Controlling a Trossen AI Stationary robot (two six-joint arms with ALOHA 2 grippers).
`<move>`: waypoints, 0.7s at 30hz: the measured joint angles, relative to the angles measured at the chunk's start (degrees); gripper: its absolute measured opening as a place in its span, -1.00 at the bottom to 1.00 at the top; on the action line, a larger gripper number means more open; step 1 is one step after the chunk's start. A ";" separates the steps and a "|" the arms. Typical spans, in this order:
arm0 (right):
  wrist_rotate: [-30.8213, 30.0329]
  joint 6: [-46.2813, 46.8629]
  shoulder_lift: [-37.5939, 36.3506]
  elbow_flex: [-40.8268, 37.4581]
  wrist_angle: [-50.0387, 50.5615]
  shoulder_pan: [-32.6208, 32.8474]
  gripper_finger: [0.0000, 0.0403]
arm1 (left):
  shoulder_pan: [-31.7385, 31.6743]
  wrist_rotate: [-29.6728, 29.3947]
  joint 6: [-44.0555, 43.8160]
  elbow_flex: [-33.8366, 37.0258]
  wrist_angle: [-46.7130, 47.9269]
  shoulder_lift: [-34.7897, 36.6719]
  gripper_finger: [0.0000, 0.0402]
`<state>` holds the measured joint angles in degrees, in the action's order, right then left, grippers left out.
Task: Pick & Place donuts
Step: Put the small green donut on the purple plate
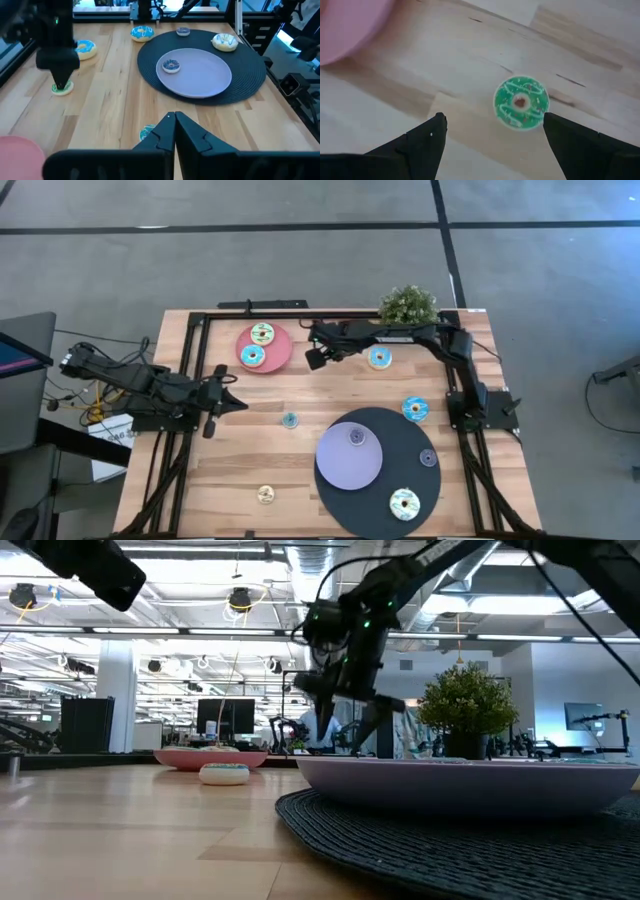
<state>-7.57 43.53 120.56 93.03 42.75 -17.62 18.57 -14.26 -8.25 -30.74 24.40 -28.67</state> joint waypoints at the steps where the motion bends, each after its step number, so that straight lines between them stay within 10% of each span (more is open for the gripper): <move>1: -0.22 0.02 0.79 0.59 0.61 -0.18 0.60 | 0.00 0.00 -0.31 0.00 0.15 0.13 -1.00; 21: 4.60 -2.04 6.62 2.43 2.24 -4.72 0.51 | -0.02 0.28 -2.10 0.00 2.24 0.33 -1.00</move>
<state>-2.96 41.49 127.17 95.46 44.99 -22.35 18.55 -13.99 -10.36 -30.74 26.64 -28.34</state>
